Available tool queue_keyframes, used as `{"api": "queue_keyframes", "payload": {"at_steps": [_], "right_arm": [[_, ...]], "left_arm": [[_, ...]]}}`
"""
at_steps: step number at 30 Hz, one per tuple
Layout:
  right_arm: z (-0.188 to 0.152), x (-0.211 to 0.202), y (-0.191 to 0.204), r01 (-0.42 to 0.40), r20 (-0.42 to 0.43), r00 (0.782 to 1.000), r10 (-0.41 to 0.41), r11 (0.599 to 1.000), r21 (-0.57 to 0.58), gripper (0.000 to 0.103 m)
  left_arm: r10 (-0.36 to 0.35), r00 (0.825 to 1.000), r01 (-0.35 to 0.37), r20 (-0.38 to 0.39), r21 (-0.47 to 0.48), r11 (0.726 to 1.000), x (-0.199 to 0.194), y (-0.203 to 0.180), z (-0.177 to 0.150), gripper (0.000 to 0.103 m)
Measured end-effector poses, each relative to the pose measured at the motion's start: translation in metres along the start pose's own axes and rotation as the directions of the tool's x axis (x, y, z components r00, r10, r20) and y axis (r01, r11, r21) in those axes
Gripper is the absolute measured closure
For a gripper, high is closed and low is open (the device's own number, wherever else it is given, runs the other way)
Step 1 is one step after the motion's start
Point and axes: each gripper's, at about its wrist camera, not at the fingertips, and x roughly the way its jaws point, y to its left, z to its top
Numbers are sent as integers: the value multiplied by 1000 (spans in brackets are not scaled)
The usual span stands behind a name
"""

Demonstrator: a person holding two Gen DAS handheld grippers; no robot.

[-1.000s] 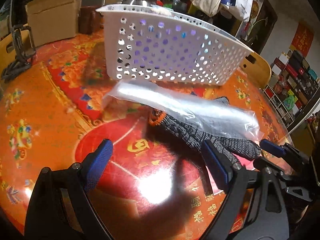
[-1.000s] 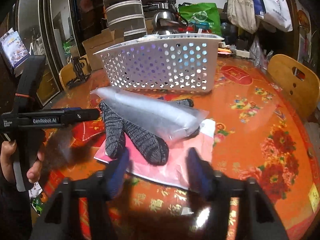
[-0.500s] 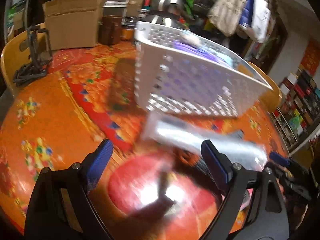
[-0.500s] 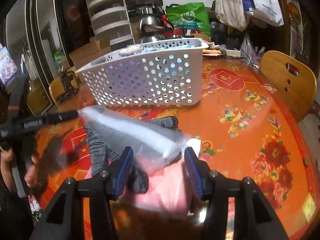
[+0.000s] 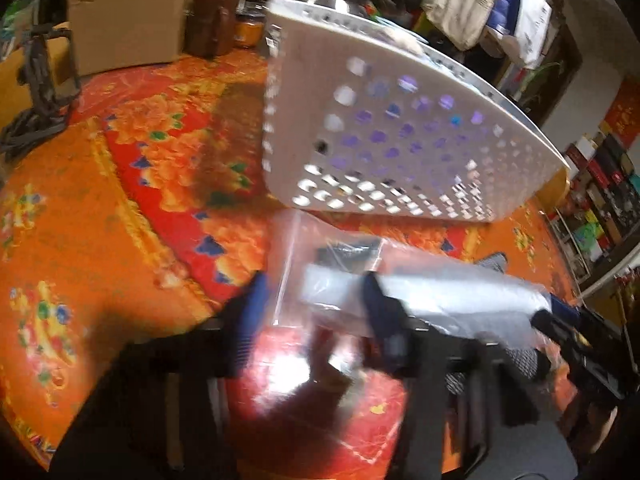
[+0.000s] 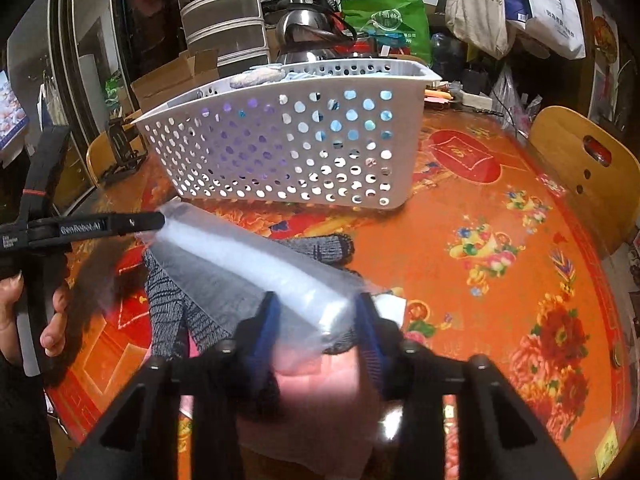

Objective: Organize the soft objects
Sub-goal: 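Close both tools on the clear plastic bag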

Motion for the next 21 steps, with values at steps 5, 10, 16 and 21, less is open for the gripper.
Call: {"api": "queue_keyframes", "payload": {"at_steps": [5, 10, 16, 21], "right_arm": [[1, 1, 0, -13, -4, 1000, 13, 1000, -23, 77], [1, -4, -2, -24, 26, 999, 24, 999, -26, 86], [1, -10, 1, -20, 58, 998, 22, 999, -51, 89], [1, -13, 1, -30, 69, 997, 34, 998, -60, 92]], "left_arm": [[4, 1000, -5, 19, 37, 999, -3, -9, -7, 86], [-12, 998, 10, 54, 44, 999, -14, -10, -12, 94], [-35, 995, 32, 89, 40, 999, -31, -10, -22, 95], [-42, 992, 36, 116, 47, 998, -44, -11, -30, 95]]}}
